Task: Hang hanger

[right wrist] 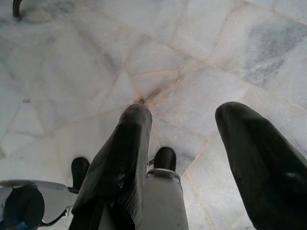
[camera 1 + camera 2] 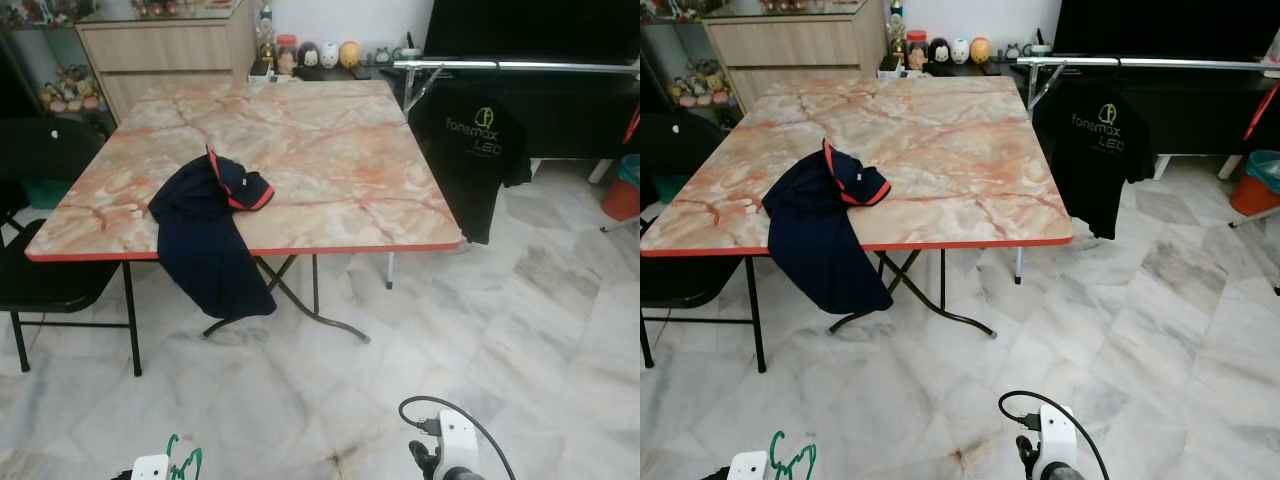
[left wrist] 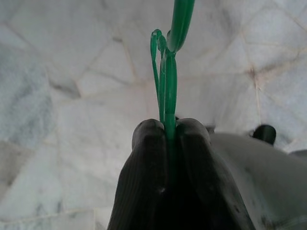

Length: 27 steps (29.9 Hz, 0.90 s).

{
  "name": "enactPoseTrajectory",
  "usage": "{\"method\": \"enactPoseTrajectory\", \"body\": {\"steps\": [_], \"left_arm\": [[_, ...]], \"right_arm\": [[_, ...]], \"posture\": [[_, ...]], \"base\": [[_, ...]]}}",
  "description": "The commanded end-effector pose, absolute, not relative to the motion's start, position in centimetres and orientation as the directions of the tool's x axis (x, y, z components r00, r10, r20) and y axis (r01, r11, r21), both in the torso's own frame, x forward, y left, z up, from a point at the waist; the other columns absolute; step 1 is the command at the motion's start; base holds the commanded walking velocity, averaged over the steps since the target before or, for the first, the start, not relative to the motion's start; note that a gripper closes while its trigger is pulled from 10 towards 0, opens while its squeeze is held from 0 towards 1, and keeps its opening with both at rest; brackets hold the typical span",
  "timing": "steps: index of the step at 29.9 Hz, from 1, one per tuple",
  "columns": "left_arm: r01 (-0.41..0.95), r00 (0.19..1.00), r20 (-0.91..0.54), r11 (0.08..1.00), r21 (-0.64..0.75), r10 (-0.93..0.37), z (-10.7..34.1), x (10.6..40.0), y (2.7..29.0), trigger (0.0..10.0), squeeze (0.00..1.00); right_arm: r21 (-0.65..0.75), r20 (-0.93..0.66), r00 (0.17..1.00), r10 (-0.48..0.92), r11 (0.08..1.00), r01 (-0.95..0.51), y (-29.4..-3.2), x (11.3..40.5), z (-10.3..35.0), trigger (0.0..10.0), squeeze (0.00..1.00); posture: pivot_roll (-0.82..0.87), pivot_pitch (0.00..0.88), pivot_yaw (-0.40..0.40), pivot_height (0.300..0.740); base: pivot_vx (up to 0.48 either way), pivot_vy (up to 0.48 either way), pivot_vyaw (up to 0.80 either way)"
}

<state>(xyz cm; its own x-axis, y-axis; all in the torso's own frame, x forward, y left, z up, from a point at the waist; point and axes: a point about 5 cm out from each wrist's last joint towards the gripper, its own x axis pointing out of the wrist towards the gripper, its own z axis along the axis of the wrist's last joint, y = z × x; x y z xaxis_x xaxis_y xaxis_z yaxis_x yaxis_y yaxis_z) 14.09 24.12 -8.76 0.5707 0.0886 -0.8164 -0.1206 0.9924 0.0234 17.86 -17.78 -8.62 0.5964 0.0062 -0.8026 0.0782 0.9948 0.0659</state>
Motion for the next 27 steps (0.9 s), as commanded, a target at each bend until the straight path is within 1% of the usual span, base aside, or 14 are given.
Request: {"method": "enactPoseTrajectory", "body": {"steps": [1,3,9,27], "left_arm": [[-0.100,0.576,-0.814,0.995,0.026,0.079,-8.7,14.6,23.8,10.0,0.00],[-0.101,0.579,-0.811,0.994,0.031,0.084,-8.5,14.8,24.2,10.0,0.00],[-0.093,0.582,-0.810,0.995,0.030,0.079,-8.5,14.9,24.2,10.0,0.00],[-0.071,0.580,-0.814,0.997,0.003,0.044,-8.6,15.0,23.4,10.0,0.00]], "right_arm": [[0.053,-0.807,0.591,-0.015,0.994,0.098,-18.2,17.7,-8.7,10.0,0.00],[0.066,-0.811,0.585,-0.002,0.993,0.094,-17.7,17.4,-8.8,10.0,0.00],[0.063,-0.809,0.588,-0.001,0.994,0.088,-18.2,17.5,-8.7,10.0,0.00],[0.063,-0.815,0.579,0.001,0.994,0.086,-18.0,16.4,-9.2,10.0,0.00]], "posture": [[-0.05,0.000,0.011,0.740],[-0.05,0.000,0.021,0.740],[-0.05,0.000,0.025,0.740],[-0.04,0.000,0.024,0.740]], "base": [[0.000,-0.480,0.00],[0.000,-0.472,0.00],[0.000,-0.472,0.00],[0.000,-0.472,0.00]]}}
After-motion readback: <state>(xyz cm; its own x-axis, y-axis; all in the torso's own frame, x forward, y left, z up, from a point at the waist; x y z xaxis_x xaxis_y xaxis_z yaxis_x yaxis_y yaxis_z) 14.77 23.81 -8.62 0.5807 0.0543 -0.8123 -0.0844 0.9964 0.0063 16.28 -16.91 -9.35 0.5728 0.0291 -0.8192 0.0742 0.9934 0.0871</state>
